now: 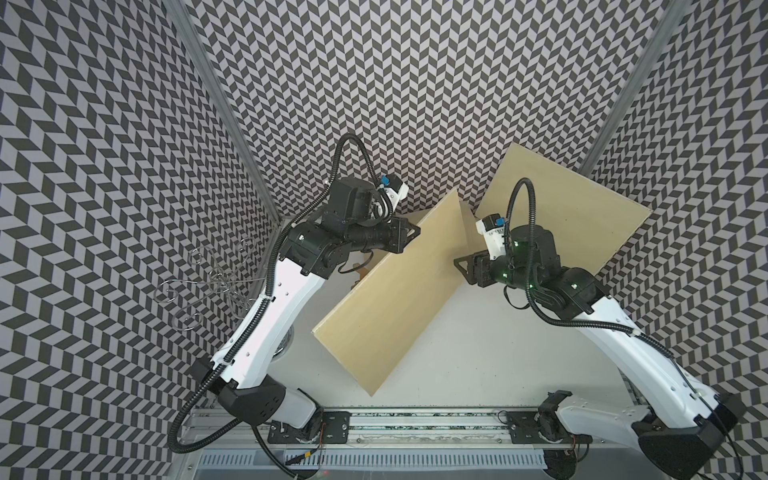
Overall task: Assemble the easel
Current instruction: Pick up the drawing board from the center of the board.
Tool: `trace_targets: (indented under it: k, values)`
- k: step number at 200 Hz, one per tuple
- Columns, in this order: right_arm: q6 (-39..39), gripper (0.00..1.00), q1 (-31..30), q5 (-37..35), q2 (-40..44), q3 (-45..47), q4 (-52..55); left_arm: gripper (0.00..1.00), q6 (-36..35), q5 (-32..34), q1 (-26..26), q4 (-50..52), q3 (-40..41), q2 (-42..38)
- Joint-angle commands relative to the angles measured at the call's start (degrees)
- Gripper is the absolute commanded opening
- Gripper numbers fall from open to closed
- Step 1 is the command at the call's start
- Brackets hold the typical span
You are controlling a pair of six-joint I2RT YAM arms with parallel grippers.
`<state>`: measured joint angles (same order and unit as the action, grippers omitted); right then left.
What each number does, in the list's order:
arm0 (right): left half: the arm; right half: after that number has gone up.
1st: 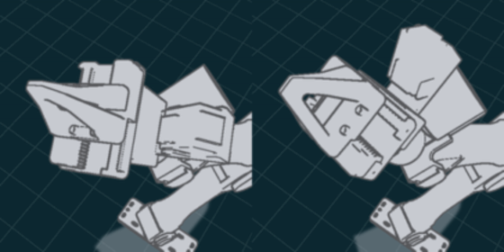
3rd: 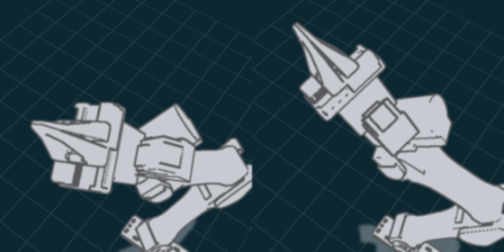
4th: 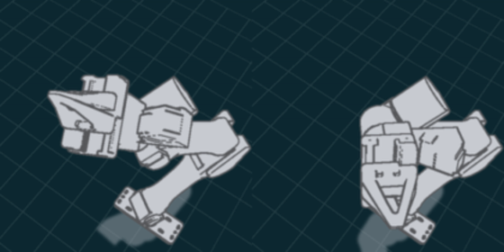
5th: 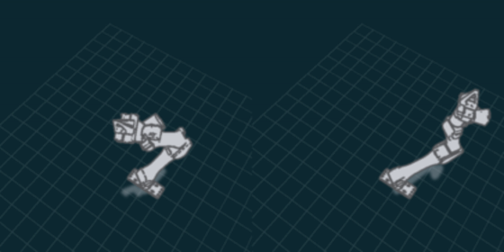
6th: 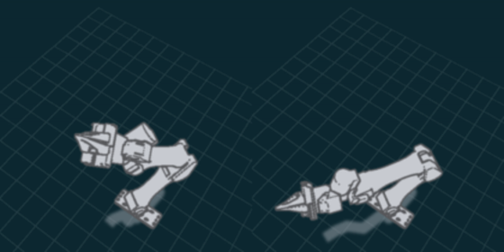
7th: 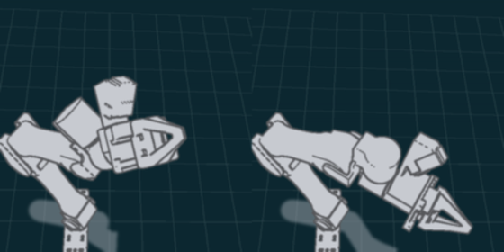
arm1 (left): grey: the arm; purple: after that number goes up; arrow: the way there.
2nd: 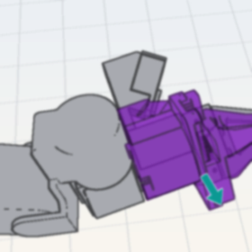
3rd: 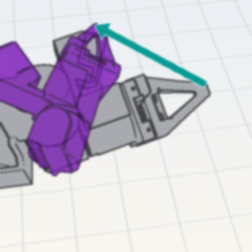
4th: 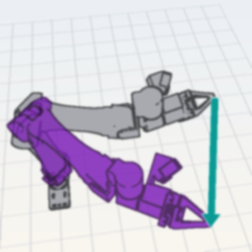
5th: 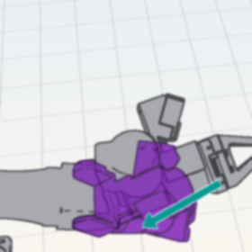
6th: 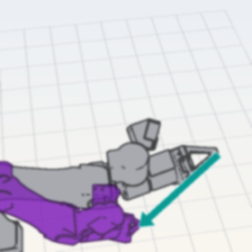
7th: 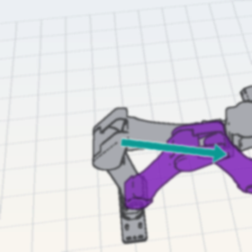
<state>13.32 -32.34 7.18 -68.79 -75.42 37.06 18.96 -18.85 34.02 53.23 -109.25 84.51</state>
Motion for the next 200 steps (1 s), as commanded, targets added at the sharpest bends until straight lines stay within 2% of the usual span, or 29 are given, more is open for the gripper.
trace_targets:
  k: [1,26,67,94,134,151,200]
  values:
    - [2.8,0.67,0.2,-0.1,-1.1,1.0,-6.2,0.0,1.1,-1.3,0.1,-6.7,1.1,-2.6]
    - [4.0,0.67,0.2,1.1,-1.9,1.6,-8.0,0.0,1.3,-1.5,0.1,-8.4,4.7,-3.4]
    - [4.1,0.67,0.2,-0.8,-2.2,2.4,-7.5,0.0,3.0,1.1,0.9,-10.8,8.8,-4.3]
    - [4.1,0.67,0.2,-2.1,-1.6,3.6,-7.1,0.0,3.1,6.0,4.2,-13.0,11.7,-5.2]
    - [7.5,0.68,1.1,-5.4,-0.2,6.2,-4.9,0.0,2.6,13.2,9.9,-10.0,9.4,-1.8]
    - [9.7,0.68,2.9,-5.8,1.2,9.6,-3.8,0.0,2.8,15.5,11.2,-8.9,8.5,-0.7]
    - [14.8,0.68,10.5,1.3,8.6,24.8,-4.1,0.0,2.9,19.4,14.0,-8.6,7.8,0.6]
